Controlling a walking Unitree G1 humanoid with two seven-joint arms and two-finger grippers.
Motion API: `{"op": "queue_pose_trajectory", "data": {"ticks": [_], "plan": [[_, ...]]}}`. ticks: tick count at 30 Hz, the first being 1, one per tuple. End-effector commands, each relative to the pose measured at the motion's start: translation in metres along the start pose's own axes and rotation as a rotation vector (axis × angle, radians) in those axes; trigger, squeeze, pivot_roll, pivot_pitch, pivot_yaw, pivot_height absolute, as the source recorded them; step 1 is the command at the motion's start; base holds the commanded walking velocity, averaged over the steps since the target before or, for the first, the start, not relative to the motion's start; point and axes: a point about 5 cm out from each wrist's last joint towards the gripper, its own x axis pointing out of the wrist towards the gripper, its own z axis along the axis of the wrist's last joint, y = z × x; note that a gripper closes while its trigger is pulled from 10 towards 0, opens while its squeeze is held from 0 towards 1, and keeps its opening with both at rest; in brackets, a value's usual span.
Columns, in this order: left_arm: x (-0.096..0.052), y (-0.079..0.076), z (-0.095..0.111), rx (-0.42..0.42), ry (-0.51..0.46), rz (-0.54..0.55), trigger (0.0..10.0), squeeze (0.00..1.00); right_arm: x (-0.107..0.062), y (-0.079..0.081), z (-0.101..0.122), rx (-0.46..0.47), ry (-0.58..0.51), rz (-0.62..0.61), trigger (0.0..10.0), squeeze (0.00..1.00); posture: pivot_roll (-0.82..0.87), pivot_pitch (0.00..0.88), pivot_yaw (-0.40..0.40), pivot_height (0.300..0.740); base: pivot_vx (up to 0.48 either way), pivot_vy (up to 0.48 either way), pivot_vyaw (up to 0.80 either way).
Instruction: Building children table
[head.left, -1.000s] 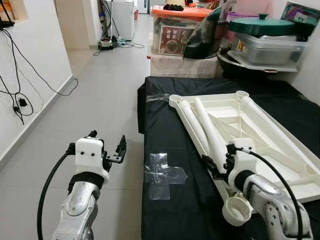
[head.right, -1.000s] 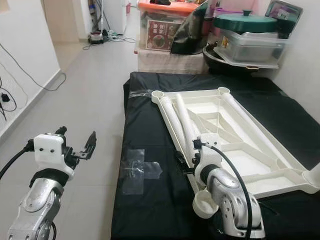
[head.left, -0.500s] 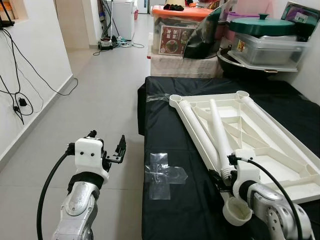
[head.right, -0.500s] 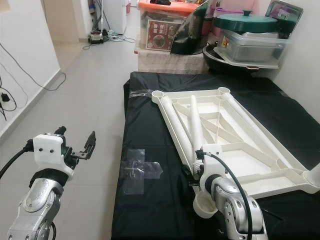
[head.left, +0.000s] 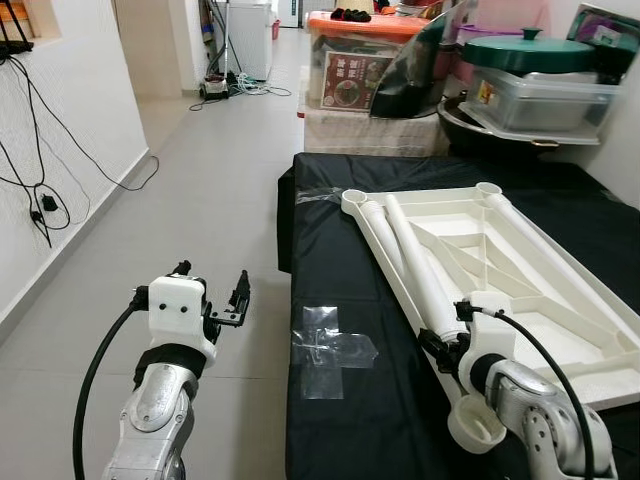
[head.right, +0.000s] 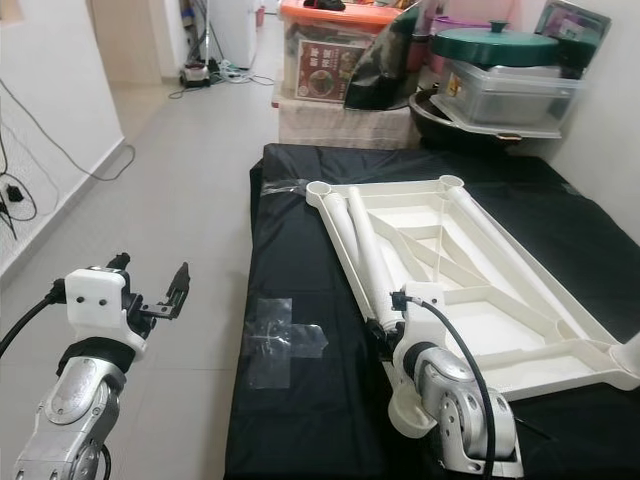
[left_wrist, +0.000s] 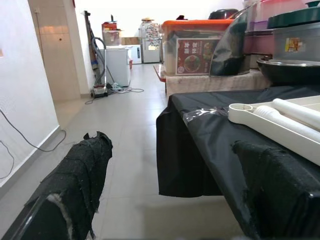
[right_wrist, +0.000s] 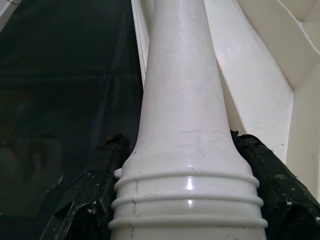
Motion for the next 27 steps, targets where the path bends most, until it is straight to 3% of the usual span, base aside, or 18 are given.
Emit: {"op": "queue_pose_trajectory", "data": {"ticks": [1, 6, 7, 8, 9, 10, 11, 12, 13, 14, 16, 18, 21, 22, 23, 27], "plan": [[0.000, 0.000, -0.003, 0.021, 0.014, 0.000, 10.0, 0.00, -0.001, -0.001, 0.001, 0.006, -0.015, 0.001, 0.0, 0.00, 0.02, 0.000, -0.093, 0.740, 0.000, 0.000, 0.00], [0.000, 0.000, -0.003, 0.020, 0.016, 0.002, 10.0, 0.00, -0.002, 0.005, 0.006, 0.012, -0.054, 0.046, 0.0, 0.00, 0.02, 0.000, -0.094, 0.740, 0.000, 0.000, 0.00], [0.000, 0.001, -0.003, -0.008, 0.016, 0.005, 10.0, 0.00, -0.004, 0.014, 0.018, 0.037, -0.131, 0.119, 0.0, 0.00, 0.03, 0.000, -0.093, 0.740, 0.000, 0.000, 0.00], [0.000, 0.001, -0.003, -0.008, 0.016, 0.005, 10.0, 0.00, -0.004, 0.014, 0.018, 0.037, -0.131, 0.119, 0.0, 0.00, 0.03, 0.000, -0.093, 0.740, 0.000, 0.000, 0.00], [0.002, 0.002, -0.001, -0.050, 0.013, -0.001, 10.0, 0.00, -0.008, 0.024, 0.034, 0.076, -0.230, 0.215, 0.0, 0.00, 0.03, 0.000, -0.091, 0.740, 0.000, 0.000, 0.00], [0.002, 0.002, -0.001, -0.050, 0.013, -0.001, 10.0, 0.00, -0.008, 0.024, 0.034, 0.076, -0.230, 0.215, 0.0, 0.00, 0.03, 0.000, -0.091, 0.740, 0.000, 0.000, 0.00], [0.004, 0.003, 0.002, -0.122, 0.006, -0.012, 10.0, 0.00, -0.013, 0.034, 0.050, 0.108, -0.328, 0.312, 0.0, 0.00, 0.03, 0.000, -0.090, 0.740, 0.000, 0.000, 0.00], [0.004, 0.003, 0.002, -0.122, 0.006, -0.012, 10.0, 0.00, -0.013, 0.034, 0.050, 0.108, -0.328, 0.312, 0.0, 0.00, 0.03, 0.000, -0.090, 0.740, 0.000, 0.000, 0.00], [0.008, 0.004, 0.008, -0.218, -0.008, -0.054, 10.0, 0.00, -0.018, 0.042, 0.062, 0.125, -0.407, 0.412, 0.0, 0.00, 0.04, 0.000, -0.094, 0.740, 0.000, 0.000, 0.00], [0.008, 0.004, 0.008, -0.218, -0.008, -0.054, 10.0, 0.00, -0.018, 0.042, 0.062, 0.125, -0.407, 0.412, 0.0, 0.00, 0.04, 0.000, -0.094, 0.740, 0.000, 0.000, 0.00], [0.012, 0.004, 0.016, -0.355, -0.031, -0.128, 10.0, 0.00, -0.024, 0.051, 0.072, 0.140, -0.474, 0.526, 0.0, 0.00, 0.05, 0.000, -0.099, 0.740, 0.000, 0.000, 0.00], [0.012, 0.004, 0.016, -0.355, -0.031, -0.128, 10.0, 0.00, -0.024, 0.051, 0.072, 0.140, -0.474, 0.526, 0.0, 0.00, 0.05, 0.000, -0.099, 0.740, 0.000, 0.000, 0.00], [0.015, 0.002, 0.031, -0.656, -0.085, -0.239, 10.0, 0.00, -0.029, 0.061, 0.064, 0.158, -0.445, 0.740, 0.0, 0.00, 0.06, 0.000, -0.108, 0.740, 0.000, 0.000, 0.00], [0.015, 0.002, 0.031, -0.656, -0.085, -0.239, 10.0, 0.00, -0.029, 0.061, 0.064, 0.158, -0.445, 0.740, 0.0, 0.00, 0.06, 0.000, -0.108, 0.740, 0.000, 0.000, 0.00], [0.016, 0.000, 0.035, -0.733, -0.101, -0.269, 10.0, 0.00, -0.030, 0.063, 0.059, 0.148, -0.423, 0.789, 0.0, 0.00, 0.06, 0.000, -0.109, 0.740, 0.000, 0.000, 0.00], [0.015, -0.004, 0.040, -0.826, -0.122, -0.326, 10.0, 0.00, -0.030, 0.064, 0.053, 0.141, -0.400, 0.825, 0.0, 0.00, 0.06, 0.000, -0.107, 0.740, 0.000, 0.000, 0.00]]}}
